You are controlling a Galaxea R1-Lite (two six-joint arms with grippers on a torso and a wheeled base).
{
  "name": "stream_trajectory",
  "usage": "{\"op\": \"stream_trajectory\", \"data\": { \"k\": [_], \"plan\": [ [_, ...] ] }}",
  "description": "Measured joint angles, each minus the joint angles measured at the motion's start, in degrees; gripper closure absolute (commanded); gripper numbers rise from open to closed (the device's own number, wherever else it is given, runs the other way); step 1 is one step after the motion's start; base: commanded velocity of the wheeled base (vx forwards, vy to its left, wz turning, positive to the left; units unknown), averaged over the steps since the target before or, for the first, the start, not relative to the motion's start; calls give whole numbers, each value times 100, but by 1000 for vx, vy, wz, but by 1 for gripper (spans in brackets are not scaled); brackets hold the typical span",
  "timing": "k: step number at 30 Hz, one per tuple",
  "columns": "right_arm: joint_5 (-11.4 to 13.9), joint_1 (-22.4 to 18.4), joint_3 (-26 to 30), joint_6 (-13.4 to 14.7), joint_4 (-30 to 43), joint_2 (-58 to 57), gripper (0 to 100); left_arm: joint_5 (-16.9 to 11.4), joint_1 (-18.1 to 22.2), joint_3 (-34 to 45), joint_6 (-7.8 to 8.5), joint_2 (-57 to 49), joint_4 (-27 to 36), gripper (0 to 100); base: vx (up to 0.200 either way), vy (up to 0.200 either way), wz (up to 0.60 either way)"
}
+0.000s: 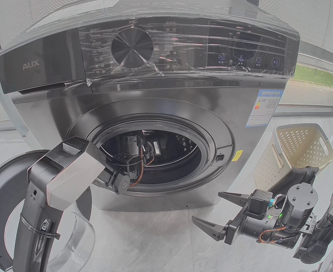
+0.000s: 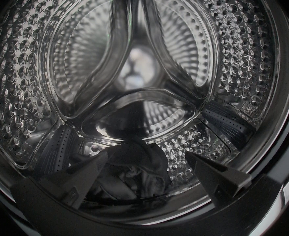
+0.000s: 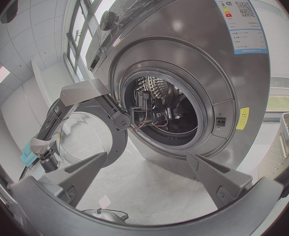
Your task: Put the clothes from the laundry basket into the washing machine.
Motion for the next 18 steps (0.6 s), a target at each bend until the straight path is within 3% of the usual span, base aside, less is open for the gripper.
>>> {"op": "stream_trajectory", "data": {
  "k": [7, 18],
  "plan": [
    [-4, -11, 9, 0, -2, -6, 0, 0, -352, 894, -1, -449, -6, 0, 0, 0, 0],
    [-4, -59, 85, -11, 1, -44, 0, 2, -1135, 3495, -48, -1559, -714, 0, 0, 0, 0]
  ]
}}
